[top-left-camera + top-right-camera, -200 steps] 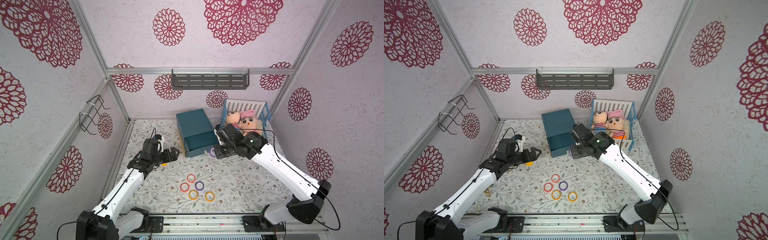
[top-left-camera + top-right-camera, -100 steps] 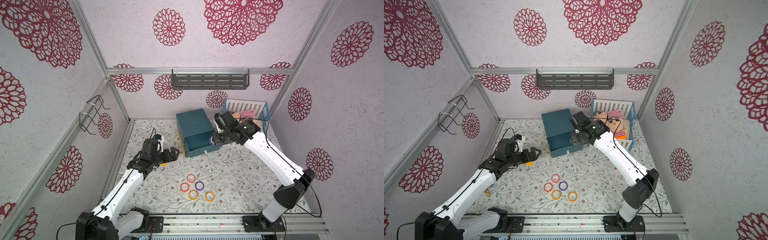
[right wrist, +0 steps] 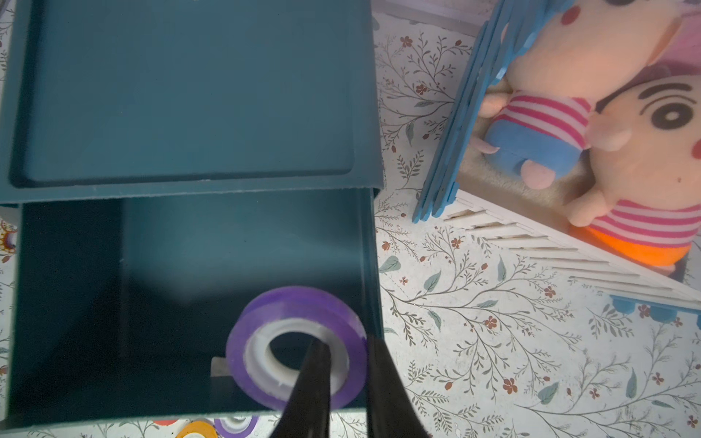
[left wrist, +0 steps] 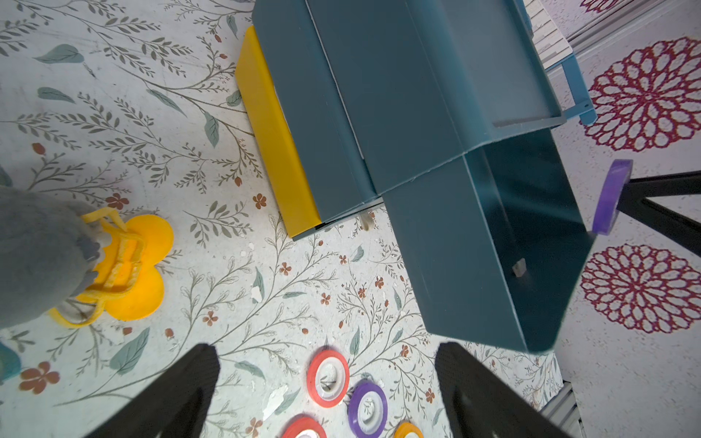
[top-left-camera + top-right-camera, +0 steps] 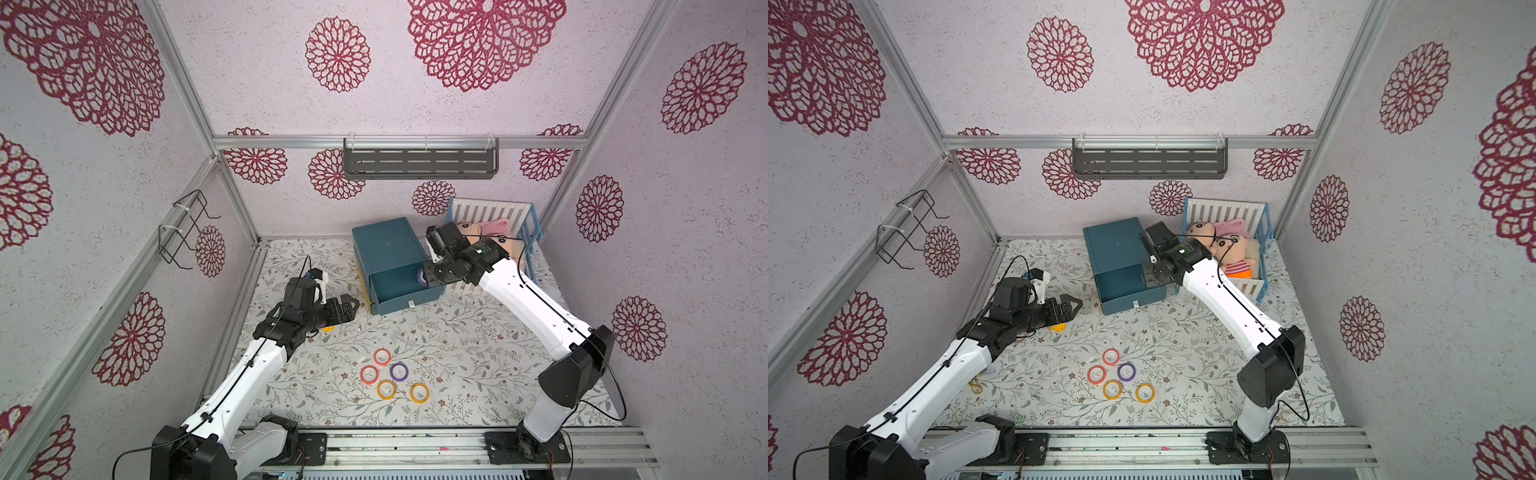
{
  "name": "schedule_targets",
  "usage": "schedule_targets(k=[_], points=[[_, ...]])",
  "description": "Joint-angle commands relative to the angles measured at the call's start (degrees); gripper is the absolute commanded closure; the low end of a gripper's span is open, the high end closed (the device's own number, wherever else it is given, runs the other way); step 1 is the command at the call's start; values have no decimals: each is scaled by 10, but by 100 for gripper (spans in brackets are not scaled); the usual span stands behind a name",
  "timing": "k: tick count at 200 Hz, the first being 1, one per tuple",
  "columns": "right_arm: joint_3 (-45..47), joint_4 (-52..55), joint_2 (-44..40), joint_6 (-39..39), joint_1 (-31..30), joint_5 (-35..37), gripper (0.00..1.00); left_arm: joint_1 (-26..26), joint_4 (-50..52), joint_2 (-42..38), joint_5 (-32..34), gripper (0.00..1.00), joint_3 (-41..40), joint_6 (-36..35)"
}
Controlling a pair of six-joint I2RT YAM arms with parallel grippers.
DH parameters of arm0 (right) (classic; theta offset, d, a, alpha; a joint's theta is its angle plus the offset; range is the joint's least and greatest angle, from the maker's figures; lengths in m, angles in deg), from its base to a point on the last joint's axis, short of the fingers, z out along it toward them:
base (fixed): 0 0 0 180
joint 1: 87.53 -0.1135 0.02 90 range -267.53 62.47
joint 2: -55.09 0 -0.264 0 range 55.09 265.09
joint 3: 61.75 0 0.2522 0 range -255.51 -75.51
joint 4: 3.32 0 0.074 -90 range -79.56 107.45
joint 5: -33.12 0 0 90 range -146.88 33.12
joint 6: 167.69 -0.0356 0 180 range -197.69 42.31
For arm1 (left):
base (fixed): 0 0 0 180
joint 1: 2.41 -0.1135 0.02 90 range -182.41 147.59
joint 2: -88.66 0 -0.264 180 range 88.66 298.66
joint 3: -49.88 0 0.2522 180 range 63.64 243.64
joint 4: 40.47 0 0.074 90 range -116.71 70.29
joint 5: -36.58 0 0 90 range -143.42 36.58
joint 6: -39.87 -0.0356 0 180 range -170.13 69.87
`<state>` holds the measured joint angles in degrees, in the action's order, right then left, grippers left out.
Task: Place the transparent tape into the drawer according to color
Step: Place the tape in the drawer, then pick up the tape at the center of the board.
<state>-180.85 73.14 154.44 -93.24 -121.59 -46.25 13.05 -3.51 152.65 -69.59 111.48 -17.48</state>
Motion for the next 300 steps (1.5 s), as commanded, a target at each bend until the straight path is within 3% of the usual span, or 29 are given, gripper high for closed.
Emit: schedule_targets(k=[1,19,35,55,114,154,209,253,300], points=[[4,-30,-7,11,4,-6,100,-4,-3,-9,-4,3,-4,-2],[6,-33,-5,12,4,-10,100,-4,-3,-7,-4,3,-4,-2],[4,-34,-5,13,4,-13,71,-4,-4,-7,-4,3,-4,-3],[1,-34,-7,13,4,-17,50,-5,-3,-8,-4,3,-5,-3],[8,-36,-39,9,4,-31,29,-4,-3,-6,-4,3,-3,-1],[44,-45,-89,1,4,-47,1,-4,-1,-1,-5,3,3,-2],[220,-120,-228,-25,3,-106,1,-4,-1,3,-5,3,5,-1],[412,-209,-352,-93,1,-211,1,-4,-1,4,-11,3,2,3],[548,-273,-438,-148,-22,-237,1,-3,-10,9,-23,3,-4,9]])
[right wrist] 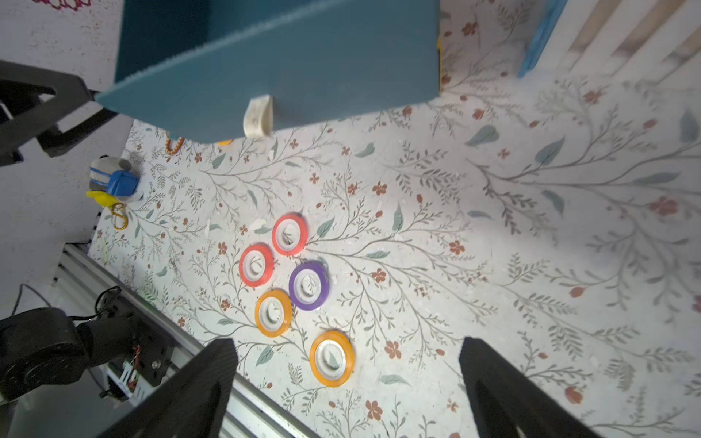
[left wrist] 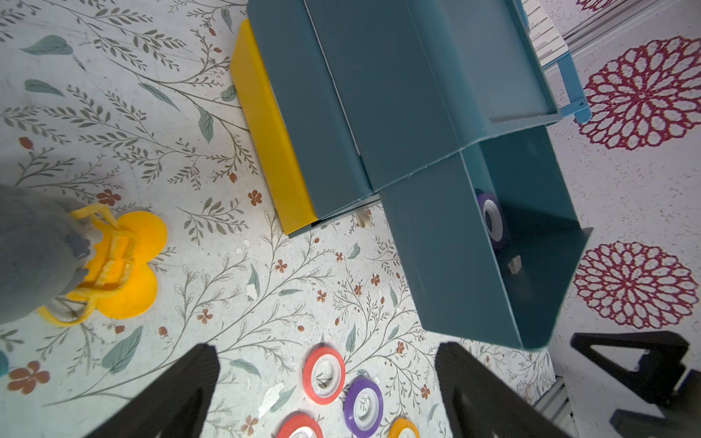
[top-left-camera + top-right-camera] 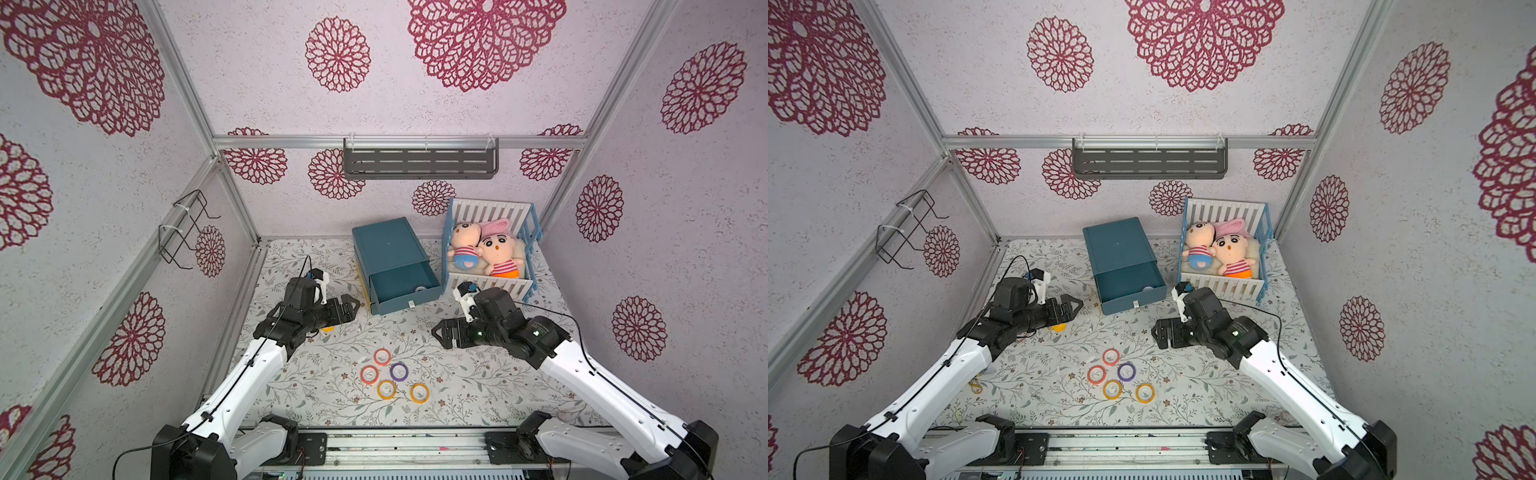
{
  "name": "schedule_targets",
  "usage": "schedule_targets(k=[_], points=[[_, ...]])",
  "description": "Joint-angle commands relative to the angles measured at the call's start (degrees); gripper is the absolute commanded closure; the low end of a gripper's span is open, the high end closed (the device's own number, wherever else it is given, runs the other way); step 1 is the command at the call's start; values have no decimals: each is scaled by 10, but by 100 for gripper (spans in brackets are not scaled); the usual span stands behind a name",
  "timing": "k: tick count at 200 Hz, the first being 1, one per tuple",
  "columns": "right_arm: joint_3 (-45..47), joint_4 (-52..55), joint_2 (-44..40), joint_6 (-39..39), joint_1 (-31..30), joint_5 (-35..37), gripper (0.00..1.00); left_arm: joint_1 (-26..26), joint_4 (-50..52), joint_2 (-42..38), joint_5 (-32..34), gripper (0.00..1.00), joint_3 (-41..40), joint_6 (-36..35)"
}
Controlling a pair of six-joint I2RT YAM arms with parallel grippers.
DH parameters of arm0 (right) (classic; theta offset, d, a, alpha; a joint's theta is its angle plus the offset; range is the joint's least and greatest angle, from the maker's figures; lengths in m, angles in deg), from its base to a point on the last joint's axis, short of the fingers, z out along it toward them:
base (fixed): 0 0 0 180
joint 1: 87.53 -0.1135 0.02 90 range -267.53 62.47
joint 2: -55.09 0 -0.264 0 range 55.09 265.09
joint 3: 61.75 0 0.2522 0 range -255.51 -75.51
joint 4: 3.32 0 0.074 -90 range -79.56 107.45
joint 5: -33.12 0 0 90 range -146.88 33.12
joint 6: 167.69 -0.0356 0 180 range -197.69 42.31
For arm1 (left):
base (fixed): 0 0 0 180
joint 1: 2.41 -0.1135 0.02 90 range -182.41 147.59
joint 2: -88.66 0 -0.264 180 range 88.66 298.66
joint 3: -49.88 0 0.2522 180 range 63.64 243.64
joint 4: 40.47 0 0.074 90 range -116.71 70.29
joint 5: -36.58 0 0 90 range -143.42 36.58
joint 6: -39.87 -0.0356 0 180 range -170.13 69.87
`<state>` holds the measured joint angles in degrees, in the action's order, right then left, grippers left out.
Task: Place the transparent tape into the drawer according to color
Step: Pick up the tape at the center of the board.
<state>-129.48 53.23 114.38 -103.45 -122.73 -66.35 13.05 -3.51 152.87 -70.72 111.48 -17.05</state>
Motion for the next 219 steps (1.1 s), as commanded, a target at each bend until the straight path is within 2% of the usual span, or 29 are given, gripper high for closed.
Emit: schedule_targets(k=[1,57,117,165,219], points=[[36,-75,-39,-46,-11,-36,1,-3,-10,7,-13,3,-4,4],[110,-134,-34,-78,-58,-24,1,-2,-9,5,-20,3,-12,10],[114,-151,36,-84,-126,55,1,-2,-2,-9,-14,3,-16,14],[122,-181,81,-124,-189,135,1,-2,-4,-11,-12,3,-25,16],[114,-214,155,-141,-236,188,1,-2,-3,-14,-12,3,-30,17]])
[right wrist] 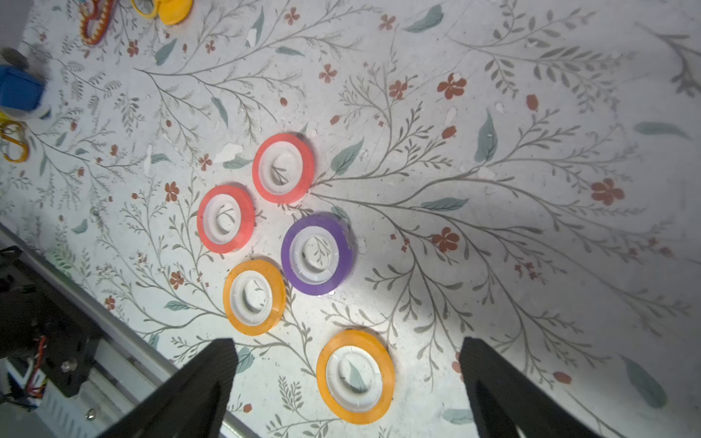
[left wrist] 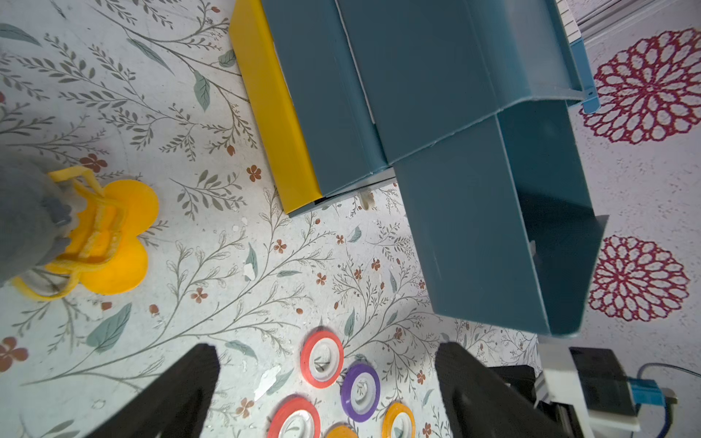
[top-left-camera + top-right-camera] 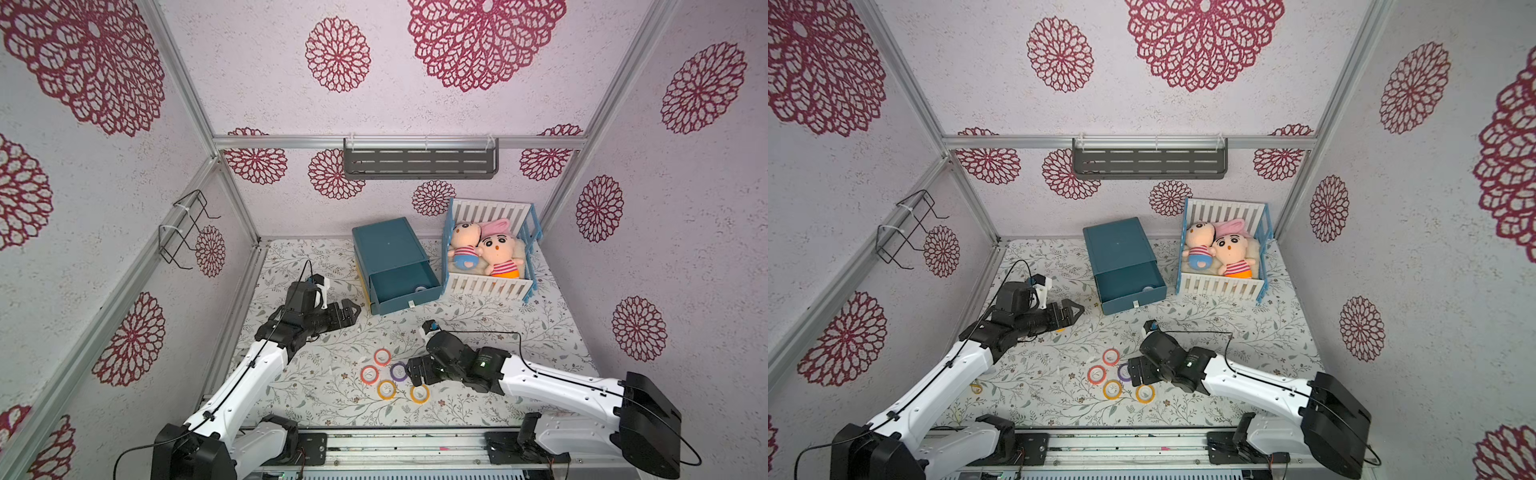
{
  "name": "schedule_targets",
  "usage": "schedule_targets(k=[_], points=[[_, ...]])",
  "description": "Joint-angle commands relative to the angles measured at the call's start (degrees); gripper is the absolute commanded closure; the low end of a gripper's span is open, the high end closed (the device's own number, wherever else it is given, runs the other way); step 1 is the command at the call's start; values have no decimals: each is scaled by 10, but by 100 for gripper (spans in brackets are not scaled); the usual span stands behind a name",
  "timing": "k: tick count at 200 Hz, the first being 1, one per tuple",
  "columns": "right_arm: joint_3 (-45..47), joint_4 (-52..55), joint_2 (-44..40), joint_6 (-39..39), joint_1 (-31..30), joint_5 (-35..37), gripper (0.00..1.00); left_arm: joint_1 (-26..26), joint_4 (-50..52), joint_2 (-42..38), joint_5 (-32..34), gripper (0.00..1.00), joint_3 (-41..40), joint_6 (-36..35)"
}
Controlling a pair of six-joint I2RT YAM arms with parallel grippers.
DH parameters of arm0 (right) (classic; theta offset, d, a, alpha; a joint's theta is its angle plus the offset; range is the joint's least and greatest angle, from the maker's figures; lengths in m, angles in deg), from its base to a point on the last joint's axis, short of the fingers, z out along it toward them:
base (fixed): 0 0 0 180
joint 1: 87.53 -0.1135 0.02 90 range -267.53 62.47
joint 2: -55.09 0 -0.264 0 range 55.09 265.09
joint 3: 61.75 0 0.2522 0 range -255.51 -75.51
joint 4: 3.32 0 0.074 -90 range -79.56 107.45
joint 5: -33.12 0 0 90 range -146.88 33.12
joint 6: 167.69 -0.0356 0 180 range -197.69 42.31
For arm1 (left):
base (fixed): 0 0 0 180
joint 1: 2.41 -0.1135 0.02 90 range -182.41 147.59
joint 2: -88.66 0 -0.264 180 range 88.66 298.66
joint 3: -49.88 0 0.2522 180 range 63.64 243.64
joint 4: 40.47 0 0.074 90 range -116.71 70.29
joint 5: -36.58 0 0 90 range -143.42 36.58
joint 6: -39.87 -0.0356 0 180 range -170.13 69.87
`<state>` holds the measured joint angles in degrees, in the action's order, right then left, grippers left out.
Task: Place the transparent tape into the drawer according to color
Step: Pick up the tape at the center of the board.
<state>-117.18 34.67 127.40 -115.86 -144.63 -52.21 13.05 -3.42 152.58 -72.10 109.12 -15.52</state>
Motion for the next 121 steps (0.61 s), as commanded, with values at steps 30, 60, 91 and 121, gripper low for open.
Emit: schedule_targets(k=[30,60,91,121], points=[[-14,-30,58,-36,-27,66,1,-2,-6,-15,-2,3,-17,9],[-21,-28,80,-55,-31,83,1,-2,-11,-19,-5,3,-33,20],[-30,-27,110,-71,-39,93,1,-2,-25,-21,-16,3,-50,31],[-39,-33,129,-77,-43,103,1,-2,-26,-27,-15,3,-57,31]])
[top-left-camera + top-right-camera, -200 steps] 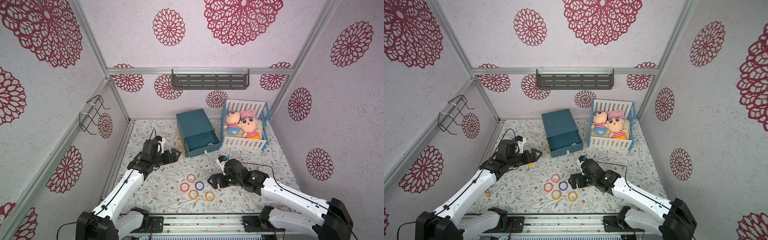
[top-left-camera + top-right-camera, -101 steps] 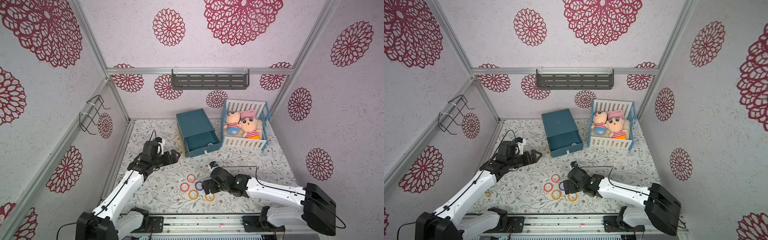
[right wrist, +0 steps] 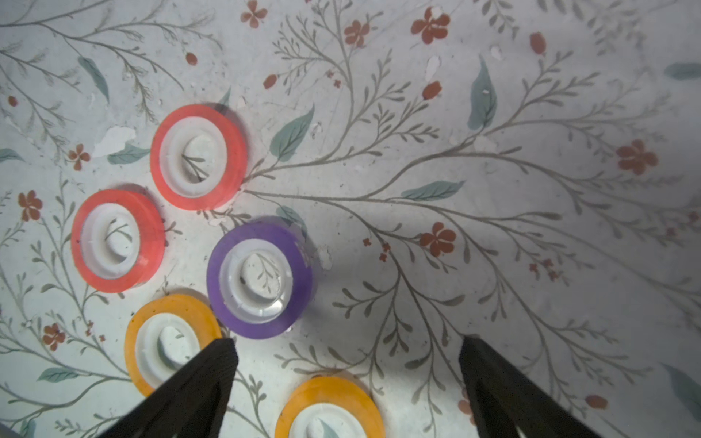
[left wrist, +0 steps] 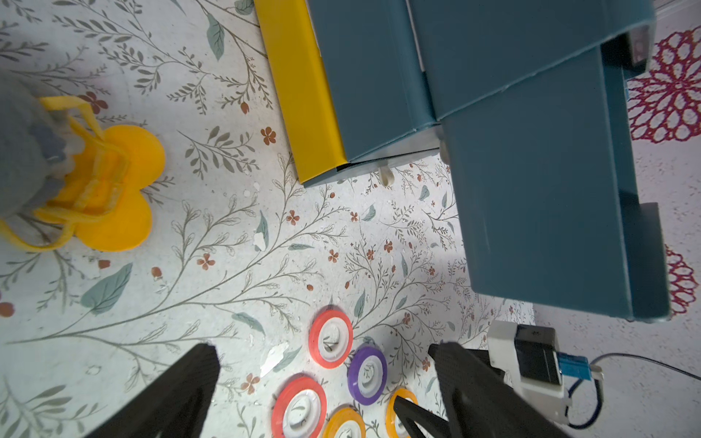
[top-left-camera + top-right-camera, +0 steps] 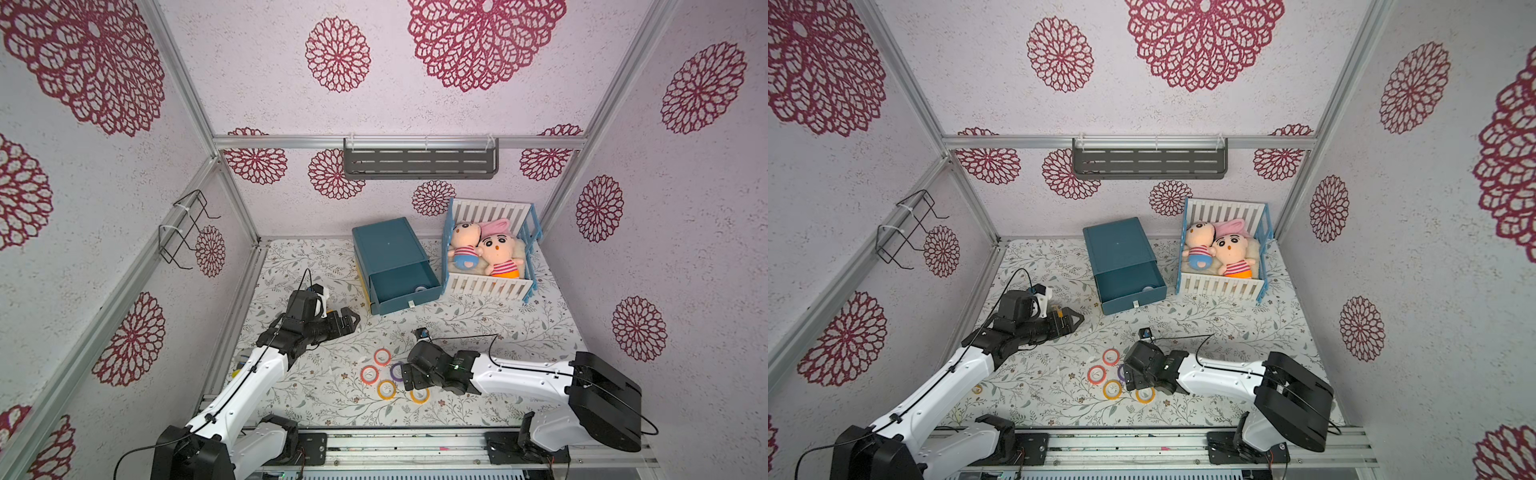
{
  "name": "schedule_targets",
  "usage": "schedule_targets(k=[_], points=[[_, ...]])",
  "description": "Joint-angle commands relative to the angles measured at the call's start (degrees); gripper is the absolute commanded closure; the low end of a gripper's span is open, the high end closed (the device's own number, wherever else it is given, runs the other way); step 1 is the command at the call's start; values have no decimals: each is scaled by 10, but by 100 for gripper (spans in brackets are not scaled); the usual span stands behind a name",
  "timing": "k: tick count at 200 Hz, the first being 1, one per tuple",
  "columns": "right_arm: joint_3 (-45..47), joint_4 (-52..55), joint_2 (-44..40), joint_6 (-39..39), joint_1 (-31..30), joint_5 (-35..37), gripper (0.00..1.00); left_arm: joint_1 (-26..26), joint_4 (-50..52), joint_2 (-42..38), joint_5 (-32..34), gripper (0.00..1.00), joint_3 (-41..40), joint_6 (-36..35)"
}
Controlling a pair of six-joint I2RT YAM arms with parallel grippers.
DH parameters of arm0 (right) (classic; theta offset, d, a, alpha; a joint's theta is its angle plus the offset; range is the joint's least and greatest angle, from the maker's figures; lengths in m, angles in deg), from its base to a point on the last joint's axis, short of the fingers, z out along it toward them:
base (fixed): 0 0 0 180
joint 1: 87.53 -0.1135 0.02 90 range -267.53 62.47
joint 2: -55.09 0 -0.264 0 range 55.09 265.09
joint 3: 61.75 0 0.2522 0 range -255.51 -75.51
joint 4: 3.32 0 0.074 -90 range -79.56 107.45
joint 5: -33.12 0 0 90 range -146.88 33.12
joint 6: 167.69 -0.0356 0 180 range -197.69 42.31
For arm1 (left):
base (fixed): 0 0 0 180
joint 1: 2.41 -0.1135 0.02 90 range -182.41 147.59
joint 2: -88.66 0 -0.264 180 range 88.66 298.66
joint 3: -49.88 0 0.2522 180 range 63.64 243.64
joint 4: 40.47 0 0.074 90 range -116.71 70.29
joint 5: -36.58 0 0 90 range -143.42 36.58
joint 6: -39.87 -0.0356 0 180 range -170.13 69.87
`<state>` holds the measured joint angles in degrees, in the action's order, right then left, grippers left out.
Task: Place the transparent tape into the drawer according to color
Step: Pick up the tape at the center of the board.
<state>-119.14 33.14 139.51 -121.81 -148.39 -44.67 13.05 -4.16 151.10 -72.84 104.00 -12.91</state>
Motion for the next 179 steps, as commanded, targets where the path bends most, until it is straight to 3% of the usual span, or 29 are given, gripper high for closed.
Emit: schedule_targets(k=[1,179], points=[[-20,-18,8,-18,-6,27,1,-2,-19,-12,-7,3,-5,4],[-64,69,98,-38,-6,83,1,-2,-18,-18,-9,3,-9,2]])
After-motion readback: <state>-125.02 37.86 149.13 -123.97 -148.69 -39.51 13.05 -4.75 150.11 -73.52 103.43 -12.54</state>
